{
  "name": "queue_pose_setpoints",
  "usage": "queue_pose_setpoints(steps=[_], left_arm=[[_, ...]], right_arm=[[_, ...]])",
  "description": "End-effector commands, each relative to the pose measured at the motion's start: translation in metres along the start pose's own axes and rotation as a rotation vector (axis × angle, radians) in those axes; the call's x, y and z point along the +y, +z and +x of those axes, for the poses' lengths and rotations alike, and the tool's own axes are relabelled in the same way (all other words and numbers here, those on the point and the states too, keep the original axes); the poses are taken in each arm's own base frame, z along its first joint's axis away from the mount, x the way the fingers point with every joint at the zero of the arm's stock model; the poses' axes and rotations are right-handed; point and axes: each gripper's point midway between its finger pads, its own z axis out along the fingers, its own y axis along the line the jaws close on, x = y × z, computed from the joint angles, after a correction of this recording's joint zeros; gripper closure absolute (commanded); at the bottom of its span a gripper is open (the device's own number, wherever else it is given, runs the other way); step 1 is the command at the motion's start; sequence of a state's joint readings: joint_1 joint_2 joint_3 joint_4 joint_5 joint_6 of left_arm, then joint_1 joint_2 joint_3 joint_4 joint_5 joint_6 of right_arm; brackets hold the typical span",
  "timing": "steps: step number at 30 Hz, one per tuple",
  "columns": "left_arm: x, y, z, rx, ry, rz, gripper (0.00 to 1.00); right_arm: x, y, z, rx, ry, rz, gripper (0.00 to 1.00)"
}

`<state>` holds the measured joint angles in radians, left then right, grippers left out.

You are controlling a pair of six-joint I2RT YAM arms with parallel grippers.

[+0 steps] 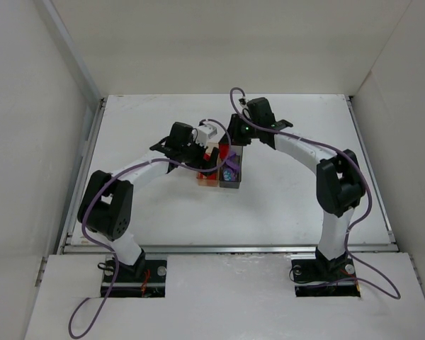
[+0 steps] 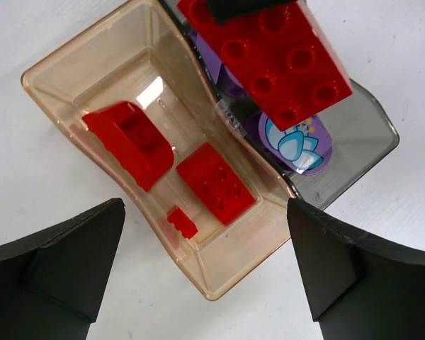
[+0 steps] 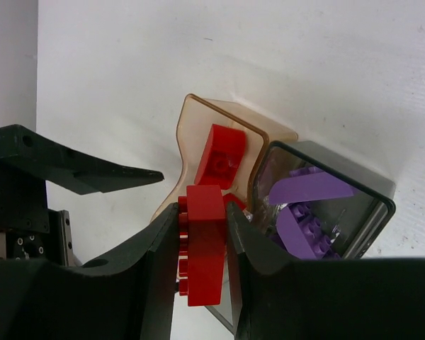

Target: Sort the legos into containers by color

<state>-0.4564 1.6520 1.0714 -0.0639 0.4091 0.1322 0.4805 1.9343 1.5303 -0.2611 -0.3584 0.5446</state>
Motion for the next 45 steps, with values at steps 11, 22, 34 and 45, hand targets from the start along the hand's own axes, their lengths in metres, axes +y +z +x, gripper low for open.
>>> queue_pose_setpoints(steps=[11,22,34,45], left_arm=[[0.03,-0.095,-0.055,-0.097,-0.192,-0.306,0.01],[0.061,-0.146,-0.061,-0.267,-0.274,-0.569,0.01],[0.156,-0.219,-0.016,-0.417,-0.555,-1.072,0.01],[0.178,-0.235,0.008,-0.434,-0.619,-1.132,0.01]], right_arm=[[0.032,0.038,-0.006,-0.055,-0.042,-0.006,0.82],[0.059,0.025,-0.025,-0.102,-0.08,-0.05,0.08],[-0.143,-0.14,-0.118,-0.314,0.111,0.299,0.0],[-0.235,-0.251,-0.115,-0.445,0.142,0.704,0.0]])
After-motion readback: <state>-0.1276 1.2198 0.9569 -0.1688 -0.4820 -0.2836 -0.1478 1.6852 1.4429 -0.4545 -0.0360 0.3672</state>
